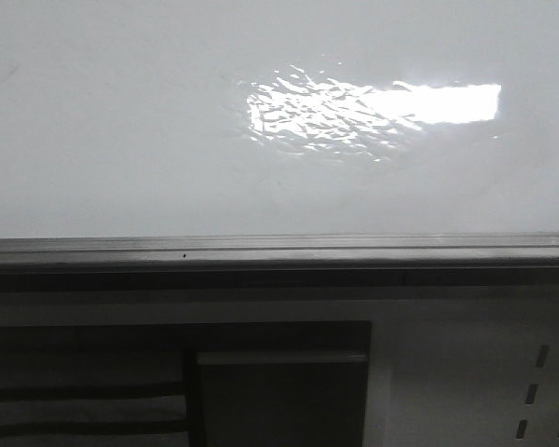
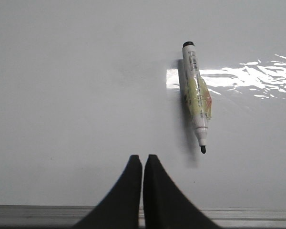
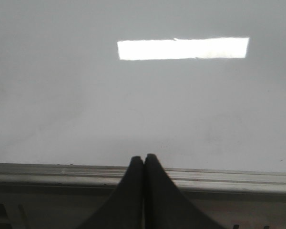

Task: Write number 4 on whiteboard

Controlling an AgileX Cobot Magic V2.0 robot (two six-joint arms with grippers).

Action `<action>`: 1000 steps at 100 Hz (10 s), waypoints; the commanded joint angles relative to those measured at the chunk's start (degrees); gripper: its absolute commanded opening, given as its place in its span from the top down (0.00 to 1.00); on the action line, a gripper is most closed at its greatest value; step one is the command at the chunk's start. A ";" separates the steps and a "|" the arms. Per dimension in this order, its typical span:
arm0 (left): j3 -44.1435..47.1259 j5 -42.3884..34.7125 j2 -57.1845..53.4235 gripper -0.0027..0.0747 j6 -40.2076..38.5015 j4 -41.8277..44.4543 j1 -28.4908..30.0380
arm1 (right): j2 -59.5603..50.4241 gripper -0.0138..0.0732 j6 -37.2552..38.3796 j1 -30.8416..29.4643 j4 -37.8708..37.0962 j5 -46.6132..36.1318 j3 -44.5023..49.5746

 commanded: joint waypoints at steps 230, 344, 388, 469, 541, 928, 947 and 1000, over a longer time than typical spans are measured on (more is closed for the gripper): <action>-36.09 17.42 20.87 0.99 -0.08 -4.56 -0.56 | 20.67 0.92 -0.28 -0.42 -0.47 24.15 -37.97; -36.09 18.55 22.05 0.46 2.15 -0.88 -0.56 | 20.85 0.33 -0.28 -0.42 -1.31 23.51 -37.97; -36.09 14.68 39.56 0.33 3.62 -1.03 -10.08 | 20.85 0.33 -0.28 -0.42 -1.21 23.51 -37.97; -36.19 -2.56 65.40 0.67 3.62 -1.03 -11.54 | 20.85 0.33 -0.28 -0.42 -1.21 24.35 -37.97; -42.68 11.67 65.95 0.99 4.46 -0.01 -11.54 | 22.51 0.33 -0.28 -0.42 1.59 25.96 -40.82; -41.54 25.52 39.95 0.52 29.00 -23.53 -24.49 | 62.33 0.90 -26.43 26.12 28.37 29.62 -60.31; -41.54 25.14 39.95 0.52 29.00 -23.53 -24.49 | 65.67 0.90 -25.81 25.82 28.37 25.41 -61.07; -41.54 23.93 39.95 0.52 29.00 -23.53 -24.49 | 76.05 0.90 -25.45 25.33 25.62 25.25 -61.21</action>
